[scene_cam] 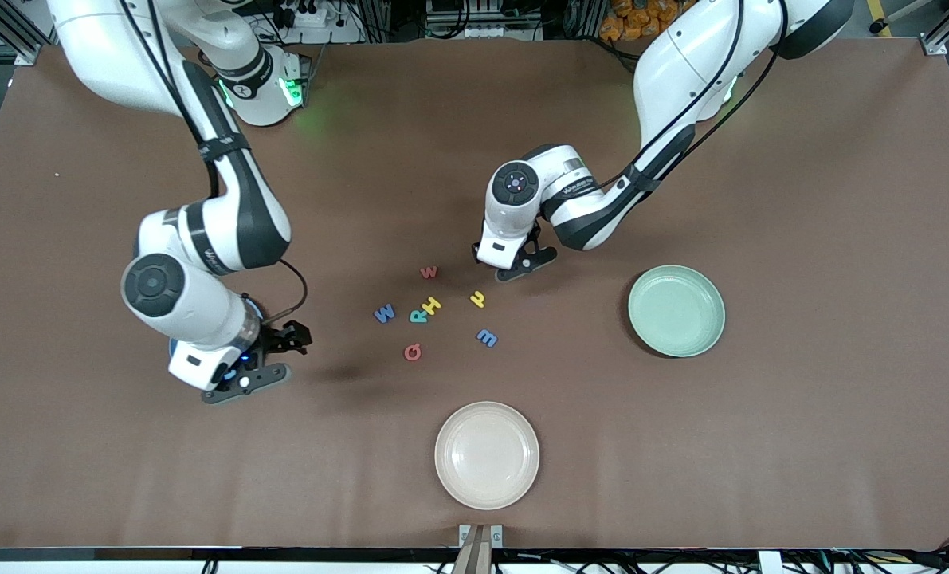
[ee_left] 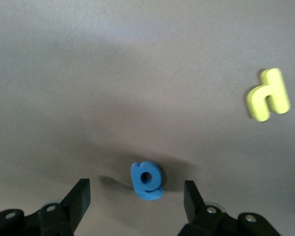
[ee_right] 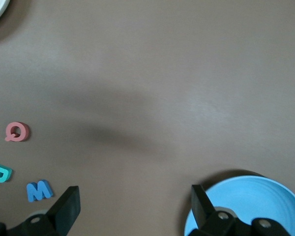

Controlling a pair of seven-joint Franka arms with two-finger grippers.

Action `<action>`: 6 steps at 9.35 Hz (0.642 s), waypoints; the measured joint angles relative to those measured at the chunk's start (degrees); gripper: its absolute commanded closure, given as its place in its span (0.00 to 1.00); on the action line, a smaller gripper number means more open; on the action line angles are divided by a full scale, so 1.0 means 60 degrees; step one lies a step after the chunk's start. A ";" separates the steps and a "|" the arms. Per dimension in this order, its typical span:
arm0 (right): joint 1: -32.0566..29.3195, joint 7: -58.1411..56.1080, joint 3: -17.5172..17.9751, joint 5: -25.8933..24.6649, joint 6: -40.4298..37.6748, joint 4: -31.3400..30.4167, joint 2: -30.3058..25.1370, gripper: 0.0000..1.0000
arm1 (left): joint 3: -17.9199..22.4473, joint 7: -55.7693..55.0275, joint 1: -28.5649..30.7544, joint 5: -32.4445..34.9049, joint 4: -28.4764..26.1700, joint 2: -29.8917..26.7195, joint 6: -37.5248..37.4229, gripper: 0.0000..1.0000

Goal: Sort uppercase to blue plate, lowercase to green plate

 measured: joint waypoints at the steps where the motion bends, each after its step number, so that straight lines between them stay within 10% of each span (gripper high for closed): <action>1: 0.0218 0.0292 0.0000 -0.0003 0.0146 0.0001 0.0119 0.00 | -0.0001 -0.0135 -0.0003 0.0047 -0.0082 0.0007 0.0131 0.21; 6: 0.0807 0.1310 -0.0002 -0.0008 0.0696 0.0002 0.0534 0.00 | -0.0017 -0.0300 -0.0025 0.0088 -0.0247 0.0013 0.0359 0.33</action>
